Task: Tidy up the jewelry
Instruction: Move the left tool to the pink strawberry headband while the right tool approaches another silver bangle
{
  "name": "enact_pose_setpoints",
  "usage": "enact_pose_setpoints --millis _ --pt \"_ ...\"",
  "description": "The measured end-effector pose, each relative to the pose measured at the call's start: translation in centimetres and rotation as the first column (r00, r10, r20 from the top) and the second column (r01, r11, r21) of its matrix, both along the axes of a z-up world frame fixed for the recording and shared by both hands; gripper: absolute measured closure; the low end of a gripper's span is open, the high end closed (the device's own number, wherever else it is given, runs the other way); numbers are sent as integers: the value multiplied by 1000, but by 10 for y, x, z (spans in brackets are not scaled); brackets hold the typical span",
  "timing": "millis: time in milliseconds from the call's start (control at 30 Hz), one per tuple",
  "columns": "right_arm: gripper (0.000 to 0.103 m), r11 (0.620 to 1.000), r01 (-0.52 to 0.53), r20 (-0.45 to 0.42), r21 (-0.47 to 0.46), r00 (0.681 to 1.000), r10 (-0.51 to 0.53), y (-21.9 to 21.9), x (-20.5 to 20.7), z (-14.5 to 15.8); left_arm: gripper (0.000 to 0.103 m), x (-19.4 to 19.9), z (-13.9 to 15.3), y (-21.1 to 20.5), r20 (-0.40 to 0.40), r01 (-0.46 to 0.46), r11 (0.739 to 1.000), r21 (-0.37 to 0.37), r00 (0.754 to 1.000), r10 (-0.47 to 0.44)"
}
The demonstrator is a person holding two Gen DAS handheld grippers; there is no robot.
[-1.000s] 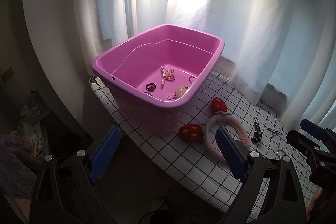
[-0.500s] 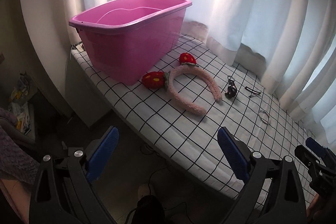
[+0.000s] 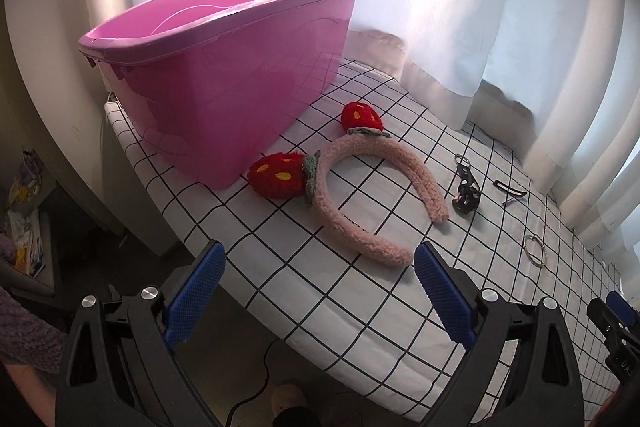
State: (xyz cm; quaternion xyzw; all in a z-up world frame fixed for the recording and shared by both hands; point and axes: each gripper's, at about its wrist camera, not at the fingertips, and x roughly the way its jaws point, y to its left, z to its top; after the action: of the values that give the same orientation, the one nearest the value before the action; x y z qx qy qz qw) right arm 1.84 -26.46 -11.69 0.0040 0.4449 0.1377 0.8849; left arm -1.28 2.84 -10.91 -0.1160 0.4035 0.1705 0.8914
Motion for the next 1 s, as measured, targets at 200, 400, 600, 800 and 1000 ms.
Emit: enact_pose_setpoints --millis 200,400,600,800,1000 --pt "32 1000 10 -7 -9 1000 -10 5 31 -25 9 27 -24 8 -4 -36 999 -1 999 36" --pt "32 1000 -23 -2 -21 1000 23 10 53 -51 9 46 -50 11 6 -85 996 -4 996 85" --pt "32 998 -41 0 -46 999 41 14 70 -74 9 66 -74 18 -4 -118 993 13 993 118" --pt "32 997 -27 -25 -74 999 25 12 88 -91 9 79 -87 20 -27 -121 993 13 992 122" --pt "32 994 -27 -30 -103 999 24 13 100 -99 9 90 -94 21 -60 -117 993 1 991 117"
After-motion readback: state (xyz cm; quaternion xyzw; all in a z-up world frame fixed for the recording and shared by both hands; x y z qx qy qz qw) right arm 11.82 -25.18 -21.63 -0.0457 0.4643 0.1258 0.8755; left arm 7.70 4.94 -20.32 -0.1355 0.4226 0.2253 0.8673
